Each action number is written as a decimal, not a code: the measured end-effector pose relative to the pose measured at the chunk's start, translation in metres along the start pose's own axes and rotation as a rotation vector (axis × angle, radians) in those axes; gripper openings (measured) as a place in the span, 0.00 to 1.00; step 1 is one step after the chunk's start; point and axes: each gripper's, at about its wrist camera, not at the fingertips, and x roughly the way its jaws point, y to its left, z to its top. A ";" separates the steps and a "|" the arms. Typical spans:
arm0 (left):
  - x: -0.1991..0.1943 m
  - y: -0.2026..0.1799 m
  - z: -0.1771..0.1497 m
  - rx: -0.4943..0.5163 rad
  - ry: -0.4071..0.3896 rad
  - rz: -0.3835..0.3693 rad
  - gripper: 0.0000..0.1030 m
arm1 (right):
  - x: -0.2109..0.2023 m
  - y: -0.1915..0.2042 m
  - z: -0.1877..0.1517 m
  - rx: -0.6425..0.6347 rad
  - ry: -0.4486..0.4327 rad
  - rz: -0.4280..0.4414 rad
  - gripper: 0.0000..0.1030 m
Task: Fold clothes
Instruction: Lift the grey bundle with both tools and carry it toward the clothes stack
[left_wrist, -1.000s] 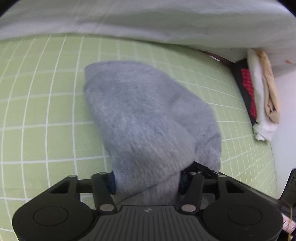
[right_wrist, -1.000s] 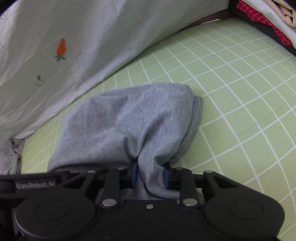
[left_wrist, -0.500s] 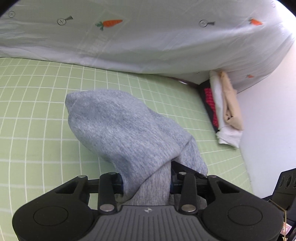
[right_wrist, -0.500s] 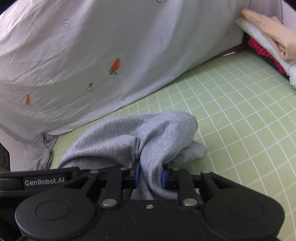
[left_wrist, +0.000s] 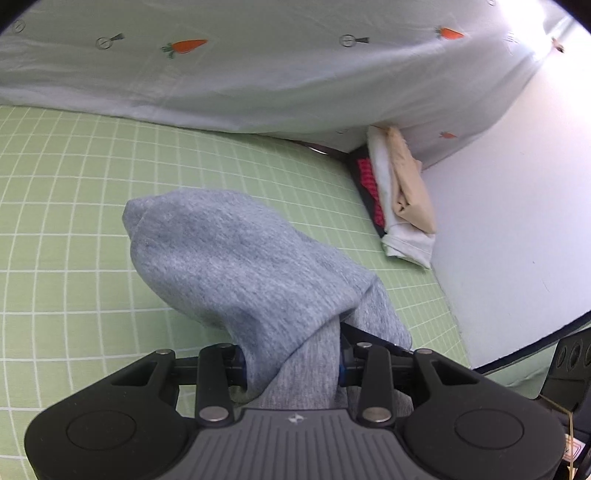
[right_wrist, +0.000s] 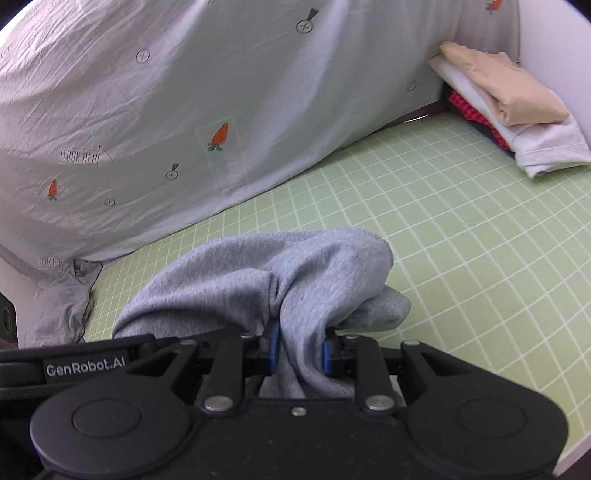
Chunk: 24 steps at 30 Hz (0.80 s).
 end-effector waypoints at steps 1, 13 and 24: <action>0.004 -0.008 0.000 0.010 -0.006 -0.001 0.38 | -0.004 -0.007 0.001 0.003 -0.010 0.003 0.22; 0.136 -0.172 -0.014 -0.044 -0.105 0.015 0.37 | -0.024 -0.202 0.072 -0.059 -0.093 0.080 0.22; 0.240 -0.335 0.093 0.123 -0.205 -0.042 0.38 | -0.043 -0.325 0.228 -0.112 -0.327 0.087 0.22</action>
